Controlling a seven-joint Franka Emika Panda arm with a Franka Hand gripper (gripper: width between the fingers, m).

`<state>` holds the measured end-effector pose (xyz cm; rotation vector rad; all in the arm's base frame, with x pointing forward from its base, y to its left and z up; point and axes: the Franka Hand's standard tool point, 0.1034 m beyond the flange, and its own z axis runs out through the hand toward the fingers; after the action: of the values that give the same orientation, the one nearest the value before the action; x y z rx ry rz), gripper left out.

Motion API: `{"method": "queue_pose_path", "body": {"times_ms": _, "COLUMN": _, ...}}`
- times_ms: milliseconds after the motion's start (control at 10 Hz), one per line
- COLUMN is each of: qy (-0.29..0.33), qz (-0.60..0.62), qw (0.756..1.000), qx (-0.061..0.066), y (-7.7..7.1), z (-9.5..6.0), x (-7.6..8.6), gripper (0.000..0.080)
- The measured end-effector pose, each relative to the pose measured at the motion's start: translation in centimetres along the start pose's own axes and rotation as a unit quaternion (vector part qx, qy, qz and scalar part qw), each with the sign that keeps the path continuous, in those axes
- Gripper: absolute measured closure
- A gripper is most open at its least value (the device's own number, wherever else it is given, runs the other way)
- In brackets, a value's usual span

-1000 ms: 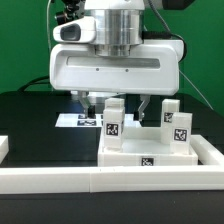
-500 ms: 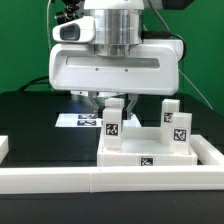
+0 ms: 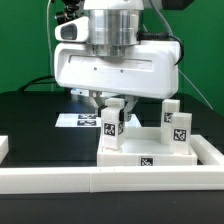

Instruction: Assemble square table

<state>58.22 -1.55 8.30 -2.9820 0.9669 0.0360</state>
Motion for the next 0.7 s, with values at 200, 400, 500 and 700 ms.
{"method": "queue_pose_path", "body": {"times_ms": 200, "qy": 0.013, "qz": 0.120, "qw": 0.993, "qx": 0.009, "y": 0.00, "z": 0.05, "x": -0.15, "gripper": 0.0509}}
{"method": "queue_pose_path", "body": {"times_ms": 400, "qy": 0.017, "qz": 0.242, "qw": 0.970, "qx": 0.015, "y": -0.42, "z": 0.09, "x": -0.31, "gripper": 0.0509}}
{"method": "queue_pose_path", "body": {"times_ms": 500, "qy": 0.017, "qz": 0.285, "qw": 0.958, "qx": 0.016, "y": -0.56, "z": 0.10, "x": -0.37, "gripper": 0.0509}}
{"method": "queue_pose_path", "body": {"times_ms": 700, "qy": 0.012, "qz": 0.374, "qw": 0.927, "qx": 0.020, "y": -0.83, "z": 0.15, "x": -0.59, "gripper": 0.0509}}
